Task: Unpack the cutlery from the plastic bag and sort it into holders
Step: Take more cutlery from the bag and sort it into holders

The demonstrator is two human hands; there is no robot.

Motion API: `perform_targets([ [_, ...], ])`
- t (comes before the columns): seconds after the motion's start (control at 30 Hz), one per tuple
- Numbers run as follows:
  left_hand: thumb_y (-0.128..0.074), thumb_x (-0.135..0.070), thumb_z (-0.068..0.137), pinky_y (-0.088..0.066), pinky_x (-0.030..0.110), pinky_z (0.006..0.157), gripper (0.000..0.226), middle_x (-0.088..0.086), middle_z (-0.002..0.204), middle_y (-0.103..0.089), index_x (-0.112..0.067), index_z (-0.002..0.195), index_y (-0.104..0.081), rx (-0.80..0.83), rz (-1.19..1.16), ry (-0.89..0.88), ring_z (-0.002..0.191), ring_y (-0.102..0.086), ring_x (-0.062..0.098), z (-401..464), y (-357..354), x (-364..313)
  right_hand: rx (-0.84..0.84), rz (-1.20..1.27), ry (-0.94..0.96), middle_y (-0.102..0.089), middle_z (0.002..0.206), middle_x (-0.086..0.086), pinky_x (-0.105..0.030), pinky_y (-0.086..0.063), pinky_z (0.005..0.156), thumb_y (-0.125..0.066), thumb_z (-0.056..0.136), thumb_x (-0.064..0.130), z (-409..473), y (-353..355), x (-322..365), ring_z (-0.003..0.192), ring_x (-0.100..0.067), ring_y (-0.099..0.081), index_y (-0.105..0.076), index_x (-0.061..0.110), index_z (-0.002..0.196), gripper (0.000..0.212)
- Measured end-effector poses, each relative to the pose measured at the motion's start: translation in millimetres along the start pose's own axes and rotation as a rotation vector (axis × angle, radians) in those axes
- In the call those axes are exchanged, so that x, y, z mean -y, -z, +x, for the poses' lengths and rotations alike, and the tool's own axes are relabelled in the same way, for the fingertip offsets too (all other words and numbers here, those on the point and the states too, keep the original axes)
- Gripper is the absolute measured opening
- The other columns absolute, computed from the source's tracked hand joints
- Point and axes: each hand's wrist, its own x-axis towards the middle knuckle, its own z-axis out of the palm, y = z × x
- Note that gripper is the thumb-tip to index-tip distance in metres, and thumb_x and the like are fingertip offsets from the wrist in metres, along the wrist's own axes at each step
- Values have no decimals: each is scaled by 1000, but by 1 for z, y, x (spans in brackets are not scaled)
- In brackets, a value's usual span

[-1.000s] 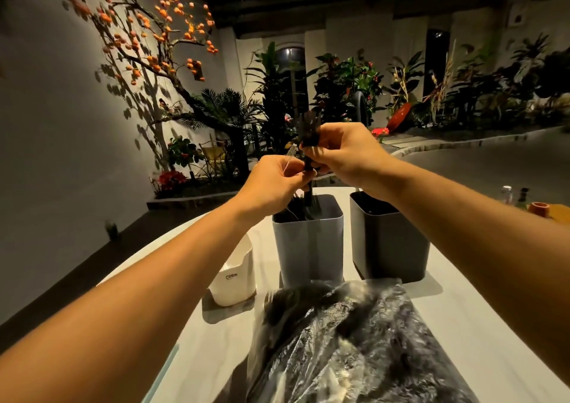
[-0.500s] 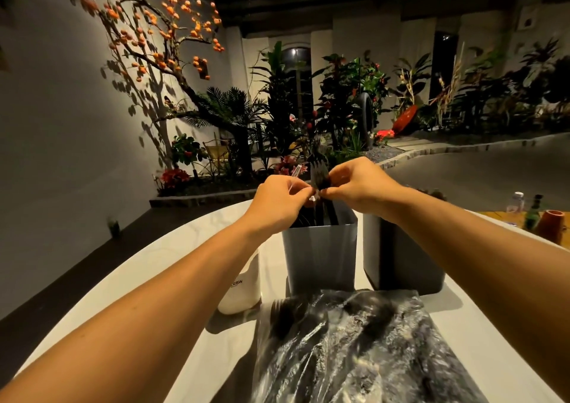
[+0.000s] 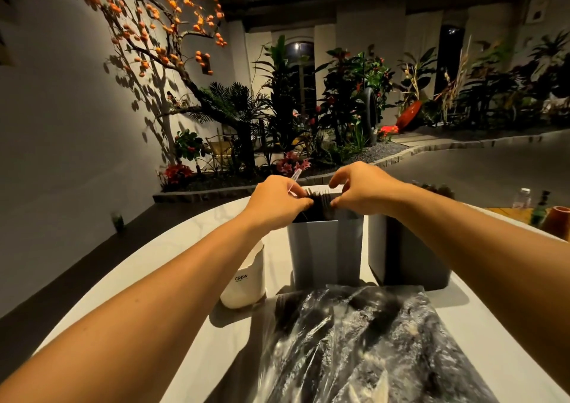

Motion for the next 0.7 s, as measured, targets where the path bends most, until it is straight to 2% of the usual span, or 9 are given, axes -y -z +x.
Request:
perform_targets([
  [0.1,-62,-30,96,-49,30,63,16,2,86,-66,-15,99,-68,-72,-93,40,77,-59,15,-3,8,-2,-195,62,56,-69,105,-3,-28,-49,76,-64,89,17,-7,7,7,94,-19,-62,-70,22,109,21],
  [0.17,-55,-25,97,-41,30,57,17,2,79,-60,-12,97,-66,-78,-125,39,70,-53,17,-7,17,-7,-196,260,146,-68,98,2,-21,-48,71,-62,95,24,-12,10,19,90,-13,-62,-71,20,106,14],
  [0.27,-43,-14,101,-34,25,50,25,4,74,-54,-2,101,-65,77,-211,18,57,-43,15,-21,30,-11,-56,544,235,-70,95,6,-12,-46,54,-62,96,33,-27,10,46,72,-3,-63,-68,20,112,21],
  [0.33,-40,-8,103,-32,22,46,25,5,71,-49,3,106,-63,222,-216,1,52,-38,11,-35,40,-7,-26,528,292,-72,90,6,-12,-48,54,-66,93,26,-34,6,60,68,2,-65,-71,19,105,15],
  [0.4,-51,-11,102,-35,22,47,17,4,72,-50,-2,108,-64,295,-184,-18,52,-42,9,-48,49,-1,-22,496,312,-73,85,4,-14,-52,58,-69,91,19,-38,0,68,68,1,-67,-74,17,96,8],
  [0.47,-68,-19,95,-43,22,50,19,2,75,-60,-9,110,-64,254,-217,7,55,-53,7,-58,61,9,-50,537,304,-74,81,1,-18,-56,62,-71,89,17,-41,-7,76,66,-2,-68,-75,15,92,5],
  [0.53,-75,-17,88,-54,24,58,27,6,82,-68,-7,110,-64,143,-389,81,65,-65,9,-63,75,22,-92,599,266,-73,78,-1,-18,-56,60,-72,89,15,-44,-14,78,63,-4,-67,-75,13,90,4],
  [0.63,-71,-1,88,-61,33,73,15,16,87,-68,1,102,-63,-43,-718,162,72,-71,20,-71,94,43,-42,576,201,-74,81,0,-19,-55,59,-73,88,16,-46,-32,83,73,-8,-68,-74,13,90,4],
  [0.7,-67,1,91,-62,32,73,9,17,90,-69,3,100,-65,-119,-728,169,74,-71,22,-75,99,52,34,437,213,-74,83,2,-22,-56,62,-74,87,17,-46,-45,88,79,-11,-70,-73,16,89,3],
])
